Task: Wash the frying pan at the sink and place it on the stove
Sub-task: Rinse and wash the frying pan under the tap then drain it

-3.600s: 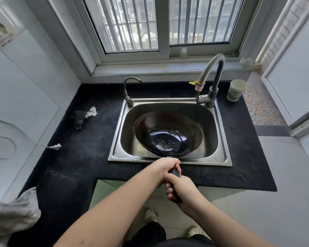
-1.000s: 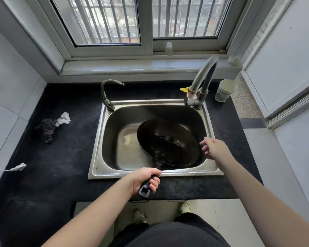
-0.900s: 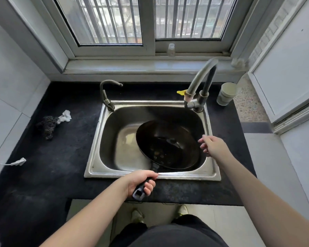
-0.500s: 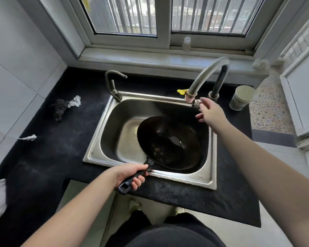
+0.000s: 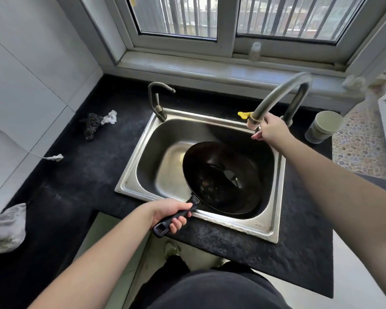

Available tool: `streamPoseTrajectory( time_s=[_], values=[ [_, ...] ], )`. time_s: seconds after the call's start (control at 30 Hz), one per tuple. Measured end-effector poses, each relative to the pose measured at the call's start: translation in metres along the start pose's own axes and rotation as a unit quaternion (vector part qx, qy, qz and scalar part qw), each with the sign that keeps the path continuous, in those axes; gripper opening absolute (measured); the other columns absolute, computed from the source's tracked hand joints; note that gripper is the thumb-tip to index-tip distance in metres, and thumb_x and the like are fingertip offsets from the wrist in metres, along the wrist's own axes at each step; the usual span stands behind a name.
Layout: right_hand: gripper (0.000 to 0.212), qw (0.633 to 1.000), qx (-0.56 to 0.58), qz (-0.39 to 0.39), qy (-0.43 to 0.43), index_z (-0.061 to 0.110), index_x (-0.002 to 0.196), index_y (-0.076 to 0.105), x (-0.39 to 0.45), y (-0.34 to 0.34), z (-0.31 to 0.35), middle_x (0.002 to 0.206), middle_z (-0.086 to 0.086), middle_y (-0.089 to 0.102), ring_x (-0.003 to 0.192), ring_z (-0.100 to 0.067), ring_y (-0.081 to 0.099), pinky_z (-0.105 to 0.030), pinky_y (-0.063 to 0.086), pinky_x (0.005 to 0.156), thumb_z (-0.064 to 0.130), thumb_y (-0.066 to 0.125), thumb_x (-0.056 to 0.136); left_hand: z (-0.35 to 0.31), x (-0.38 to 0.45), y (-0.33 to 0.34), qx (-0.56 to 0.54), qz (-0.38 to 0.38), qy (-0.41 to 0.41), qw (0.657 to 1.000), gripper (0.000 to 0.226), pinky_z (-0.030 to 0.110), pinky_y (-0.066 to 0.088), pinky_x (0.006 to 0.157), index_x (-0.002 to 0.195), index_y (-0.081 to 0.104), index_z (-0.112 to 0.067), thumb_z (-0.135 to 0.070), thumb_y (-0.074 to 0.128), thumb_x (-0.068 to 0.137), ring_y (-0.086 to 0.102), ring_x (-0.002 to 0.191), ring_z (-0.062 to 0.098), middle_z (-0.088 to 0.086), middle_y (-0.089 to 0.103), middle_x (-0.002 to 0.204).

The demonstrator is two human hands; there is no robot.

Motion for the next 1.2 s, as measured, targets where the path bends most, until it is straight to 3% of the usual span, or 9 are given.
streamPoseTrajectory(
  time_s=[0.2, 0.43, 0.6, 0.93, 1.1, 1.2],
  values=[
    [0.037, 1.000, -0.009, 0.019, -0.009, 0.023, 0.128, 0.055, 0.003, 0.001, -0.001, 0.091, 0.002, 0.065, 0.073, -0.024, 0.073, -0.046, 0.058, 0.081, 0.013, 0.033, 0.100, 0.003, 0.003, -0.001, -0.006, 0.010, 0.005, 1.000, 0.032, 0.015, 0.028, 0.031, 0.084, 0.045, -0.016, -0.044, 0.043, 0.101, 0.031, 0.033, 0.004, -0.005, 0.038, 0.051],
    [0.034, 0.999, -0.015, 0.040, -0.018, 0.030, 0.123, 0.055, 0.006, 0.008, -0.004, 0.108, -0.001, 0.065, 0.065, -0.013, 0.072, -0.029, 0.058, 0.066, 0.018, 0.035, 0.099, 0.003, 0.004, -0.002, -0.008, 0.013, 0.003, 1.000, 0.033, 0.015, 0.029, 0.031, 0.084, 0.044, -0.016, -0.044, 0.044, 0.100, 0.031, 0.033, 0.004, -0.004, 0.038, 0.052],
    [0.040, 0.998, -0.018, 0.050, -0.013, 0.035, 0.130, 0.052, 0.008, 0.013, -0.011, 0.114, 0.001, 0.064, 0.066, -0.017, 0.073, -0.038, 0.060, 0.074, 0.018, 0.034, 0.099, 0.002, 0.003, -0.002, -0.010, 0.014, 0.001, 1.000, 0.033, 0.015, 0.028, 0.031, 0.083, 0.045, -0.016, -0.044, 0.045, 0.100, 0.032, 0.033, 0.004, -0.005, 0.039, 0.052],
    [0.049, 0.992, -0.103, 0.069, 0.021, 0.027, 0.141, 0.041, 0.010, 0.017, -0.012, 0.120, -0.015, 0.065, 0.061, -0.013, 0.072, -0.034, 0.060, 0.071, 0.011, 0.025, 0.097, 0.006, 0.006, 0.003, -0.018, 0.012, 0.004, 1.000, 0.033, 0.015, 0.029, 0.030, 0.083, 0.045, -0.016, -0.044, 0.044, 0.100, 0.033, 0.033, 0.004, -0.004, 0.040, 0.051],
    [0.055, 0.994, -0.061, 0.086, 0.011, 0.037, 0.144, 0.031, 0.000, 0.016, -0.009, 0.149, -0.008, 0.041, 0.066, -0.016, 0.073, -0.032, 0.060, 0.070, 0.008, 0.025, 0.098, 0.007, 0.006, 0.006, -0.015, 0.003, 0.009, 1.000, 0.032, 0.015, 0.030, 0.030, 0.083, 0.045, -0.015, -0.043, 0.046, 0.100, 0.034, 0.033, 0.004, -0.004, 0.041, 0.051],
    [0.055, 0.999, 0.007, 0.031, 0.013, 0.035, 0.146, 0.029, -0.017, 0.012, -0.014, 0.152, 0.004, 0.035, 0.063, -0.020, 0.072, -0.032, 0.060, 0.067, 0.008, 0.030, 0.099, 0.009, 0.006, 0.005, -0.009, -0.015, 0.017, 1.000, 0.031, 0.015, 0.032, 0.031, 0.084, 0.046, -0.015, -0.042, 0.048, 0.099, 0.037, 0.034, 0.004, -0.004, 0.042, 0.052]
  ],
)
Point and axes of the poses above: each hand's wrist, its own x-axis towards the middle knuckle, its own y-axis out of the palm, z = x × y, the point moved 4 cm from there along x, towards the middle knuckle
